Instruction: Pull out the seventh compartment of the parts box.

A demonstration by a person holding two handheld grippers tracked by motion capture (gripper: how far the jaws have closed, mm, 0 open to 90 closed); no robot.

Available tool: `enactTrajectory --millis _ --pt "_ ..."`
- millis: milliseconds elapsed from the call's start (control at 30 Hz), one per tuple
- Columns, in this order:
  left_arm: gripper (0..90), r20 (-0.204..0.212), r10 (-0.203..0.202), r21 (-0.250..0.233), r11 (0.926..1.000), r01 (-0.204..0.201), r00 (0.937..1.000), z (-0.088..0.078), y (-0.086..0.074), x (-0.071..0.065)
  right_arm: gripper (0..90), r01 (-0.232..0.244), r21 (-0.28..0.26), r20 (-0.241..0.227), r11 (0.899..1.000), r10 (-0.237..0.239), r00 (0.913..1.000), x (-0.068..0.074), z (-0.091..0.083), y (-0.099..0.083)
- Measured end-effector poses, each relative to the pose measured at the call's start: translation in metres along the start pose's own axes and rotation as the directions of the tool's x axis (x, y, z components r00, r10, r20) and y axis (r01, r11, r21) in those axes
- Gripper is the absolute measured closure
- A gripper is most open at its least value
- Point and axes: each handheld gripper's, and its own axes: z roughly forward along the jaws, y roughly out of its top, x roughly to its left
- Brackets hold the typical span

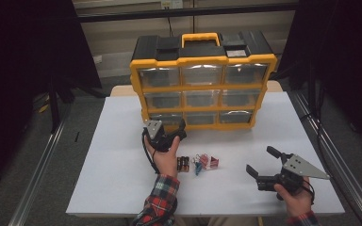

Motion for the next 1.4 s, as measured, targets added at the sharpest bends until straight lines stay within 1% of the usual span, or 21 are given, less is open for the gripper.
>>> enactTrajectory --millis 200,233,300,467,600,633,700,733,767,800,933,967,1000,1100,1167,1200,1233,1267,1333,1367,1400 --pt "1.6 0.016 -0.093 -0.036 0.995 0.093 0.9955 0.0012 0.0002 -0.0008 0.2 -0.001 0.001 -0.001 1.0 0.001 1.0 -0.0001 -0.0001 -0.0001" --pt "1.5 0.019 -0.101 -0.018 0.9947 0.101 0.9947 -0.0001 0.0012 -0.0004 0.3 -0.002 0.004 -0.003 1.0 0.003 1.0 -0.0001 -0.0002 -0.0001" --pt "1.5 0.01 -0.153 -0.057 0.9866 0.153 0.9882 0.0017 0.0008 -0.0025 0.3 -0.003 0.006 -0.003 1.0 0.003 1.0 0.0 -0.0002 -0.0001" --pt "1.4 0.022 -0.204 -0.061 0.9769 0.204 0.9788 0.0018 -0.0011 -0.0047 0.3 0.009 0.0 -0.003 1.0 -0.009 1.0 0.0 0.0002 0.0001" --pt "1.1 0.01 -0.281 -0.087 0.9559 0.281 0.9597 0.0026 -0.0031 -0.0049 0.3 0.005 0.0 -0.008 1.0 -0.005 1.0 0.0008 0.0003 0.0002" --pt "1.1 0.018 -0.286 -0.072 0.9553 0.287 0.958 0.0016 -0.0031 -0.0034 0.3 0.005 0.0 -0.008 1.0 -0.005 1.0 0.0008 0.0003 0.0002" --pt "1.2 0.019 -0.315 -0.075 0.9459 0.316 0.9489 0.0018 -0.0041 -0.002 0.3 0.005 0.0 -0.008 1.0 -0.005 1.0 0.0008 0.0003 0.0002" --pt "1.1 0.024 -0.372 -0.092 0.9236 0.372 0.928 0.0028 -0.0038 -0.0043 0.3 0.006 0.001 -0.008 1.0 -0.006 1.0 0.0007 0.0004 0.0001" --pt "1.1 0.02 -0.367 -0.086 0.926 0.367 0.93 0.0017 -0.0046 -0.0016 0.3 0.006 0.001 -0.008 1.0 -0.006 1.0 0.0007 0.0004 0.0001" --pt "1.2 0.005 -0.381 -0.09 0.9205 0.38 0.9244 0.0015 -0.0049 -0.001 0.3 0.005 0.001 -0.008 1.0 -0.005 1.0 0.0007 0.0004 0.0001" --pt "3.4 0.006 -0.441 -0.102 0.8925 0.439 0.8974 0.0008 -0.0058 0.0017 0.3 0.004 0.0 -0.009 1.0 -0.004 0.9999 0.001 0.0002 0.0003" --pt "4.8 0.012 -0.461 -0.109 0.8814 0.46 0.8872 0.0013 -0.0058 0.0015 0.4 0.006 0.001 -0.01 1.0 -0.006 0.9999 0.0009 0.0003 0.0003" --pt "5.8 0.014 -0.467 -0.1 0.879 0.466 0.8841 0.001 -0.0059 0.0021 0.4 0.006 0.001 -0.01 1.0 -0.006 0.9999 0.0008 0.0004 0.0002" --pt "12.3 0.023 -0.517 -0.11 0.8491 0.517 0.8554 0.0016 -0.0068 0.0022 0.4 0.005 0.001 -0.01 1.0 -0.005 0.9999 0.0008 0.0004 0.0002" --pt "14.7 0.021 -0.587 -0.131 0.8006 0.585 0.809 0.0034 -0.0065 0.0003 0.4 0.007 0.002 -0.01 1.0 -0.007 0.9999 0.0011 0.0003 0.0004" --pt "17.2 0.035 -0.626 -0.141 0.7686 0.624 0.779 0.0048 -0.0061 -0.0015 0.4 0.006 0.003 -0.01 1.0 -0.006 0.9999 0.0012 0.0003 0.0004" --pt "19.9 0.032 -0.642 -0.145 0.7558 0.639 0.7664 0.0057 -0.0061 -0.0029 0.4 0.005 0.003 -0.011 1.0 -0.005 0.9999 0.0014 0.0003 0.0004" --pt "22.6 0.043 -0.645 -0.141 0.7522 0.644 0.763 0.0062 -0.0064 -0.0027 0.4 0.005 0.003 -0.012 1.0 -0.005 0.9999 0.0014 0.0004 0.0004" --pt "28.1 0.02 -0.632 -0.15 0.7644 0.627 0.775 0.0054 -0.0073 -0.0026 0.5 0.007 0.002 -0.011 1.0 -0.007 0.9999 0.0012 0.0003 0.0004" --pt "32.1 0.031 -0.674 -0.177 0.7227 0.668 0.7376 0.0061 -0.006 -0.0052 0.5 0.007 0.002 -0.011 1.0 -0.007 0.9999 0.0011 0.0002 0.0004" --pt "32.9 0.014 -0.648 -0.181 0.7472 0.639 0.7613 0.0056 -0.0073 -0.003 0.4 0.006 0.0 -0.011 1.0 -0.006 0.9999 0.0009 0.0003 0.0004"
